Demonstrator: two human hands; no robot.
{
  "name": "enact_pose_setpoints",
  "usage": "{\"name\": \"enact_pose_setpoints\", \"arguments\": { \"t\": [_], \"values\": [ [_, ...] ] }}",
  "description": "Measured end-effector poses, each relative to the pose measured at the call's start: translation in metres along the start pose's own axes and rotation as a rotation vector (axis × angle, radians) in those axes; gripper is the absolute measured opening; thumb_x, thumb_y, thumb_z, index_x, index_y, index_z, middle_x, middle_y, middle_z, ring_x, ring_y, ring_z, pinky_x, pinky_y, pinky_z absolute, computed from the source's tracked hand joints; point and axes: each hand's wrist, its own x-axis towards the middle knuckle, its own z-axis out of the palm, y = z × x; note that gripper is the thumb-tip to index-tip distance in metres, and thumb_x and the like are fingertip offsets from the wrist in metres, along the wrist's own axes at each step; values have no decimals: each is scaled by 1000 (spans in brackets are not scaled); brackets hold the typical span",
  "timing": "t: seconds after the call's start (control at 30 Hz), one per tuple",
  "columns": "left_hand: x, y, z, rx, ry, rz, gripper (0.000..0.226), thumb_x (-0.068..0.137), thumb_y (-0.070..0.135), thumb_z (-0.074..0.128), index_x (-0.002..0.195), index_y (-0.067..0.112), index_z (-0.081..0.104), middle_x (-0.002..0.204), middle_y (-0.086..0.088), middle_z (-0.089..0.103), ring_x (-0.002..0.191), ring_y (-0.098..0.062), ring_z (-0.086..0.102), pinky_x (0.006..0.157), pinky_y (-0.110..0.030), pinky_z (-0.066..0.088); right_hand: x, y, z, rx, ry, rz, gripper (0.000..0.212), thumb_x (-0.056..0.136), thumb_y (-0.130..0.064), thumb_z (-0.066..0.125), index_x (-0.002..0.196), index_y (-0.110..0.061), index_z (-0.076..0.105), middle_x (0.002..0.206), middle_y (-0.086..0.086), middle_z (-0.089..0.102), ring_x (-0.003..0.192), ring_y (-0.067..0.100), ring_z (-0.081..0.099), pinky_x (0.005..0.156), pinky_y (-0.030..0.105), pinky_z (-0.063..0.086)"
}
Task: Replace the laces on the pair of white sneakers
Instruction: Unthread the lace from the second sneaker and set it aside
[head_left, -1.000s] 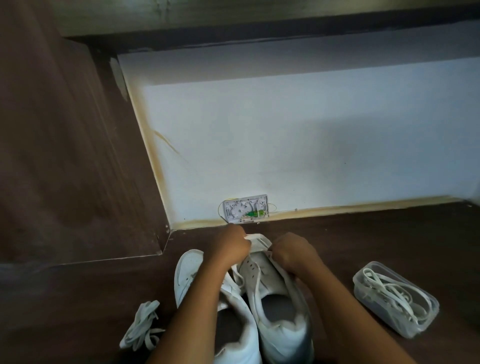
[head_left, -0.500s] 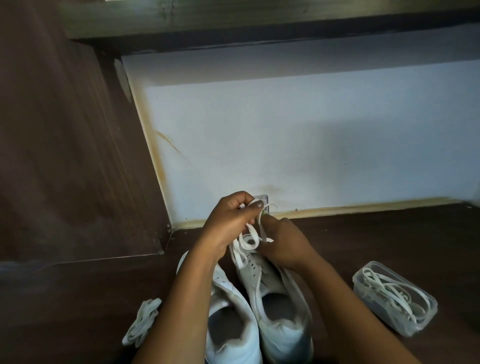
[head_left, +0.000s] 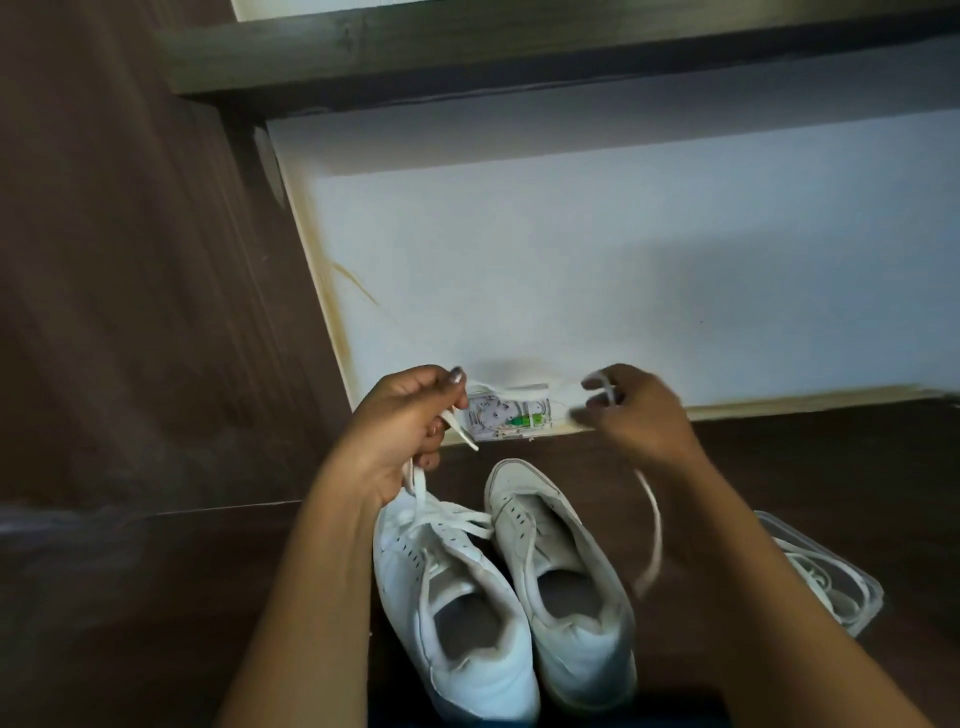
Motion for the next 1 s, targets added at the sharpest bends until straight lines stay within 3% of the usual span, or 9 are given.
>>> {"name": "enact_pose_setpoints", "arguments": {
  "t": [0.07, 0.2, 0.3, 0.4, 0.6, 0.73, 0.8, 0.87, 1.0],
  "values": [
    [-8, 6, 8, 135, -26, 50, 31, 94, 24, 53, 65, 12, 55, 48, 0, 26, 36, -6, 17, 41, -14, 14, -10, -13, 8, -26, -267, -97, 69, 69, -16, 80, 127, -34, 49, 120, -8, 50, 112, 12, 49, 87, 27, 45],
    [-24, 18, 22, -21, 65, 160, 30, 94, 16, 52, 64, 9, 53, 41, 2, 42, 26, -2, 28, 33, -7, 22, -35, -41, 50, 343, -626, -276, 58, 67, -23, 78, 119, -33, 55, 111, -7, 64, 113, 19, 59, 97, 39, 49],
    [-34, 27, 11, -320, 140, 158, 30, 94, 19, 51, 66, 9, 46, 38, 6, 33, 26, 0, 20, 31, -7, 17, -55, -47, 68, 393, -606, -230, 10, 90, -11, 62, 92, -20, 63, 76, -7, 65, 73, 7, 63, 70, 22, 52],
    [-38, 30, -6, -402, 238, 174, 31, 95, 26, 51, 67, 14, 44, 39, 10, 31, 28, -1, 19, 33, -8, 13, -69, -35, 71, 303, -629, -111, 34, 98, -18, 50, 67, -21, 64, 54, 0, 52, 46, 9, 44, 50, 25, 37],
    [-52, 27, -36, -366, 358, 180, 30, 94, 23, 53, 67, 17, 42, 41, 9, 29, 29, -1, 18, 33, -8, 12, -63, -30, 57, 528, -499, -54, 18, 84, -20, 66, 67, -17, 71, 61, 5, 53, 43, 4, 40, 41, 17, 31],
    [-59, 29, -31, -413, 297, 212, 19, 93, 16, 52, 74, 16, 51, 41, 10, 37, 29, -1, 20, 33, -9, 13, -68, -31, 68, 221, -686, -157, 53, 61, -29, 79, 110, -26, 60, 104, -6, 66, 94, 9, 63, 76, 17, 51],
    [-60, 39, -25, -412, 342, 276, 24, 91, 16, 56, 67, 17, 62, 44, 10, 47, 33, -2, 27, 33, -12, 20, -79, -34, 86, 138, -841, -193, 42, 72, -23, 79, 109, -31, 60, 108, -11, 65, 103, 6, 61, 95, 24, 47],
    [-59, 51, -25, -424, 488, 338, 40, 88, 17, 62, 47, 18, 62, 46, 9, 51, 40, -4, 40, 42, -15, 36, -88, -40, 100, 45, -884, -209, 4, 89, -23, 65, 85, -26, 65, 77, -7, 67, 75, 5, 62, 82, 23, 48],
    [-61, 58, -53, -675, 545, 291, 29, 88, 26, 62, 63, 15, 51, 51, 6, 38, 32, -3, 35, 35, -13, 36, -79, -42, 83, 127, -774, -145, 28, 94, -28, 56, 68, -23, 64, 54, -3, 50, 46, 6, 40, 48, 17, 34]
  ]
}}
